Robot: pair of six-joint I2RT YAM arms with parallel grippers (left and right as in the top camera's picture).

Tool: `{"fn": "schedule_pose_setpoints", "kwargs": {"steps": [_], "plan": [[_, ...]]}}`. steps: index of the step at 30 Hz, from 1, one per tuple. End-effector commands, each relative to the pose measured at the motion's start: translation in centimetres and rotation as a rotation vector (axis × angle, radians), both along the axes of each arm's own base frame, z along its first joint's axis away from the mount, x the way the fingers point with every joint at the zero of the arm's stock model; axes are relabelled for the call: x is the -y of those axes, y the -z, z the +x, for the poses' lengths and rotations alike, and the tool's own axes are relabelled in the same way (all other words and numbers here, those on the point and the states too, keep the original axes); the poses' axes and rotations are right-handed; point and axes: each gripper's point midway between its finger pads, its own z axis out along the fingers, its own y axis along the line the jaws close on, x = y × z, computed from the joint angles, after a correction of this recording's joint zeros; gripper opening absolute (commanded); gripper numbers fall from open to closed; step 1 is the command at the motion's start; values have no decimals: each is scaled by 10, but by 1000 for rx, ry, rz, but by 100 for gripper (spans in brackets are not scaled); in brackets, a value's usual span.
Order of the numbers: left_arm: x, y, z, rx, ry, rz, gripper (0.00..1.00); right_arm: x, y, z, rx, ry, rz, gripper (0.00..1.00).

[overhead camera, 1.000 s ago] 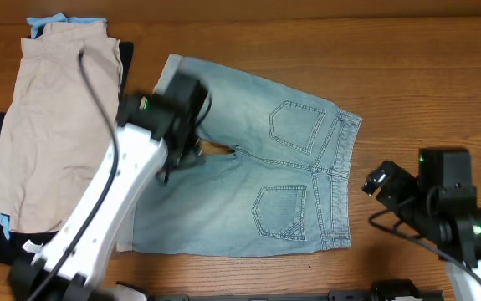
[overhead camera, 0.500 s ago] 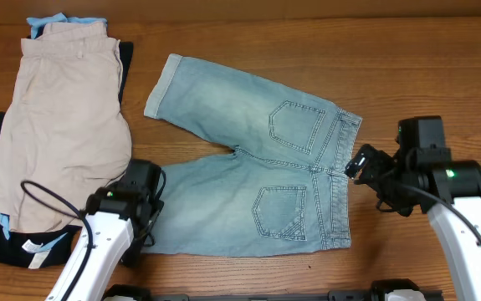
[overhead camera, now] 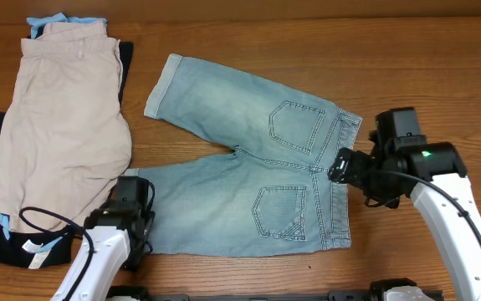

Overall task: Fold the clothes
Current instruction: 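Grasp the lower leg hem and waistband corner with both grippers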

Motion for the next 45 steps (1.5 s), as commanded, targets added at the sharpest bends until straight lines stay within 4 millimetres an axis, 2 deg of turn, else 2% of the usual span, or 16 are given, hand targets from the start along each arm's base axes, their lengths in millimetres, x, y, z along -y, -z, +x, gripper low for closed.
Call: {"fn": "schedule_pose_setpoints", "kwargs": {"steps": [1,3,6,7,9,11,13,16,23,27,31,37,39,40,41,45], "plan": [[0,9,-7,2,8,-9,83,-5,0,2,17,-43,-14,100],[0,13,-9,-1,8,-9,82,-6,0,2,19,-48,-17,99],[0,15,-9,5,8,-9,65,-6,0,2,18,-48,-19,95],[0,15,-9,4,8,-9,55,-6,0,1,16,-48,-19,94],[0,15,-8,3,16,-8,40,-6,0,0,11,-48,-20,90],[1,15,-9,2,19,-11,29,-6,2,-3,-1,-42,-20,84],[1,15,-9,2,20,-16,17,-3,8,-9,-37,3,-24,81],[4,16,-9,0,21,-29,4,1,19,-23,-112,105,-29,79],[13,17,-10,-10,45,-84,4,7,65,-69,-305,294,-49,75],[13,17,-10,-8,45,-84,4,8,88,-90,-379,387,-51,65],[13,17,-9,-4,45,-82,4,2,103,-94,-390,441,-7,58],[13,17,-8,-2,50,-81,4,2,117,-95,-373,464,3,54],[13,17,-8,-4,58,-84,4,3,120,-99,-380,464,-1,46],[14,17,-8,-3,58,-85,4,3,121,-101,-385,465,-2,45],[14,17,-8,-3,58,-88,4,3,123,-103,-392,465,-5,38],[14,18,-8,-5,66,-88,4,2,128,-109,-407,464,5,29]]}}
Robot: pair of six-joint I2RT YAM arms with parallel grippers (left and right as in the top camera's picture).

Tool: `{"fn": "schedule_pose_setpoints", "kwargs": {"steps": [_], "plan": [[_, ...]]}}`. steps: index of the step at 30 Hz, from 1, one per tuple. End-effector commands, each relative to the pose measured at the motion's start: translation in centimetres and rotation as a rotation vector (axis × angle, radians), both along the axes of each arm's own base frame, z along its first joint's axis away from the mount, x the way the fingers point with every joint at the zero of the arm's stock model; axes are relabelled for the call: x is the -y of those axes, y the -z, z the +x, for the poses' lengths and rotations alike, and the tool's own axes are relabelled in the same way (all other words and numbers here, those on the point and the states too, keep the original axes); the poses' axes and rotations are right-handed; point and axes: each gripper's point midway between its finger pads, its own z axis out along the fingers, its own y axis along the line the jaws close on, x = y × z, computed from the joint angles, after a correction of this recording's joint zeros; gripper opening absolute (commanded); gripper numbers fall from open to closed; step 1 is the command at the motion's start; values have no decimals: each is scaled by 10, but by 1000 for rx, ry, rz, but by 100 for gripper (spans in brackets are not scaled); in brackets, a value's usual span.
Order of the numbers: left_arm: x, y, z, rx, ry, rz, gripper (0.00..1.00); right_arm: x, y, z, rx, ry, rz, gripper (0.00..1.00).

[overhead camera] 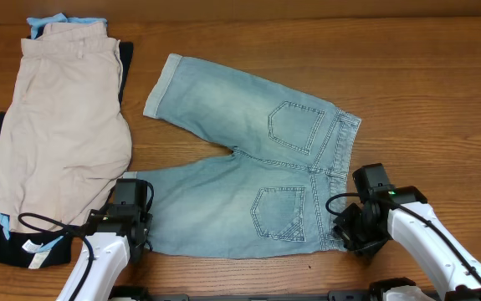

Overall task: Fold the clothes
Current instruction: 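Grasp the lower leg hem and waistband corner with both grippers, then lift the near edge with both grippers and fold it away over the far half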

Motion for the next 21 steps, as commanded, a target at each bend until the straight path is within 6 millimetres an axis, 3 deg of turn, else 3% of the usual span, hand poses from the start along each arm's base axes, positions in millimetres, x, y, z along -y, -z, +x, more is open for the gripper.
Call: {"fn": "schedule_pose_setpoints", "kwargs": {"steps": [1,3,4,11,16,21], "plan": [[15,17,-19,-75,42,-92,4,-4,5,-9,-23,7,20,22],[15,17,-19,-77,50,-90,4,-4,5,-8,-19,6,20,7],[15,16,-18,-76,60,-88,4,-4,6,-6,-11,6,21,4],[20,-1,17,-12,294,-77,4,-8,-7,18,69,-33,36,4],[27,-37,58,70,510,-47,4,-5,-40,48,164,-83,2,4],[31,-97,96,151,648,3,4,12,-93,74,260,-101,-107,4]]}}
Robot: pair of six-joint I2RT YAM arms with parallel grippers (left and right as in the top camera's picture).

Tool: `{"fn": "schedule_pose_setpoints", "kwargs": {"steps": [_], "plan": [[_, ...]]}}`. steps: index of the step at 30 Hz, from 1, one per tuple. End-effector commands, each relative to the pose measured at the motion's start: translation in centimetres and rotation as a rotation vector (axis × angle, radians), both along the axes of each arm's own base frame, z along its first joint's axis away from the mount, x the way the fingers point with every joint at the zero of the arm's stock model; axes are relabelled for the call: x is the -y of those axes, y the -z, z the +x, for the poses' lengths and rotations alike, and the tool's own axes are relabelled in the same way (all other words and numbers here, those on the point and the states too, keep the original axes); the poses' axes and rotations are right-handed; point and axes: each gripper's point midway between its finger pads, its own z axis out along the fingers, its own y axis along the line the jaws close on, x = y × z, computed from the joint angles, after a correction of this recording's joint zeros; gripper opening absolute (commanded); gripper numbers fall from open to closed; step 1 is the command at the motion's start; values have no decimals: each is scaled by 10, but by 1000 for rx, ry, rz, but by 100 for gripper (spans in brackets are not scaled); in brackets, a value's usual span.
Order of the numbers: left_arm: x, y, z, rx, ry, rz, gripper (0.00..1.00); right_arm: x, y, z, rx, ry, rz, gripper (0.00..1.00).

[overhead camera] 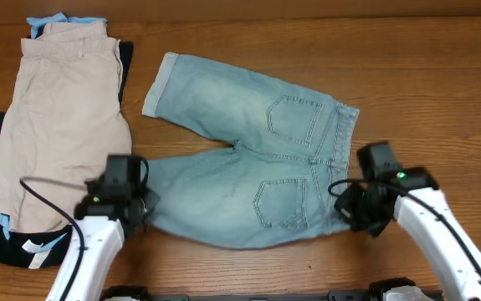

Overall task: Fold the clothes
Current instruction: 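Lift the near edge with both grippers and fold it away over the far half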

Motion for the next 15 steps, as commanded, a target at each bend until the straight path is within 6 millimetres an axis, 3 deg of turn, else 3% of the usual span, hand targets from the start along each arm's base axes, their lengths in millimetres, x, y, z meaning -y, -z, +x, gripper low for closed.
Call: {"fn": "schedule_pose_setpoints", "kwargs": {"steps": [1,7,11,15], "plan": [[6,-55,38,107,191,38,4,15,-48,32,159,-19,-99,4],[3,-131,61,205,274,103,5,22,-116,50,302,-82,-147,4],[3,-171,59,234,296,120,4,33,-148,41,317,-66,-186,4],[3,-197,52,236,331,135,4,36,-162,26,315,-58,-184,4]]}}
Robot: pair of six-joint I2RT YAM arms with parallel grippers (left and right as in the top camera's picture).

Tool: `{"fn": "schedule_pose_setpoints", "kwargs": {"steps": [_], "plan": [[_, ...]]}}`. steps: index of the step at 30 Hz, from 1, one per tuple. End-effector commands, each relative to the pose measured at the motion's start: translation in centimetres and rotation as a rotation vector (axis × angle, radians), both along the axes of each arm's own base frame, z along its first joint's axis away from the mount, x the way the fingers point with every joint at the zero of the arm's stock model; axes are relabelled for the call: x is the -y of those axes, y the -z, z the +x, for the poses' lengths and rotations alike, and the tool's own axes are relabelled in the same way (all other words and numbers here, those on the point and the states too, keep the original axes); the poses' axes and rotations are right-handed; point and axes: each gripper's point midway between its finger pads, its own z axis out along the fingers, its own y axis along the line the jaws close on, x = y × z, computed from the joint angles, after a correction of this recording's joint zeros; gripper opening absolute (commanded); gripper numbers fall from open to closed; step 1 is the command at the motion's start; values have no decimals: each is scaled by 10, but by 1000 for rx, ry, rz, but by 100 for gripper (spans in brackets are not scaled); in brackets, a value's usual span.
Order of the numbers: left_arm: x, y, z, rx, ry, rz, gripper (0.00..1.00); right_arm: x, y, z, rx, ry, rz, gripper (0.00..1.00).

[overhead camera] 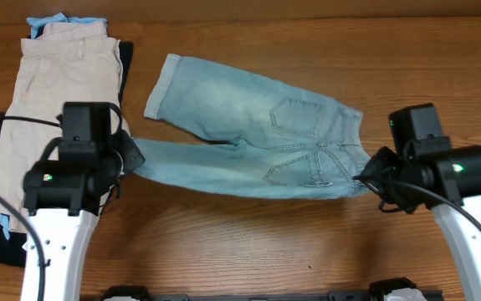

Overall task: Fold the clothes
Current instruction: 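Lift the near edge with both grippers and fold it away over the far half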

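Observation:
Light blue denim shorts (240,125) lie across the middle of the table. Their near leg and near waistband corner are lifted and drawn into a narrow band (223,167) between the two arms. My left gripper (130,159) is shut on the near leg's hem at the left. My right gripper (364,177) is shut on the near waistband corner at the right. The far leg with its rolled cuff (163,84) still rests flat on the wood.
A pile of clothes sits at the far left: beige shorts (56,109) on top, light blue cloth and dark fabric (2,247) under them. The wooden table (441,67) shows bare at the right and along the front.
Both arms have risen and moved toward the far side. The near half of the shorts has left the table and is now stretched between the grippers as a thin band.
The shorts lay flat, my left gripper at the near leg's hem and my right at the waistband's middle. My right gripper then stood at the near waistband corner. Then both held the near edge slightly raised, and now it hangs lifted between them.

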Motion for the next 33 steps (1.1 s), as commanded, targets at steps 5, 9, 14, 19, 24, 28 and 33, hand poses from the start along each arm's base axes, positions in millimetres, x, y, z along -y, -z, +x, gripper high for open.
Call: {"fn": "schedule_pose_setpoints", "kwargs": {"steps": [5,9,14,19,24,28,33], "plan": [[10,-31,2,44,97,-12,4,11,-21,-12,55,9,-32,4],[19,-26,16,48,125,-11,4,14,-18,-8,49,26,-48,4],[37,-13,56,74,171,14,4,25,1,4,8,78,-66,4],[51,12,118,134,178,56,4,48,24,24,-14,147,-81,4],[67,37,173,219,191,39,4,64,38,54,34,179,-88,4],[77,61,201,246,204,28,4,69,51,84,80,164,-94,4],[86,91,215,228,218,28,4,72,75,117,91,153,-97,4]]}}
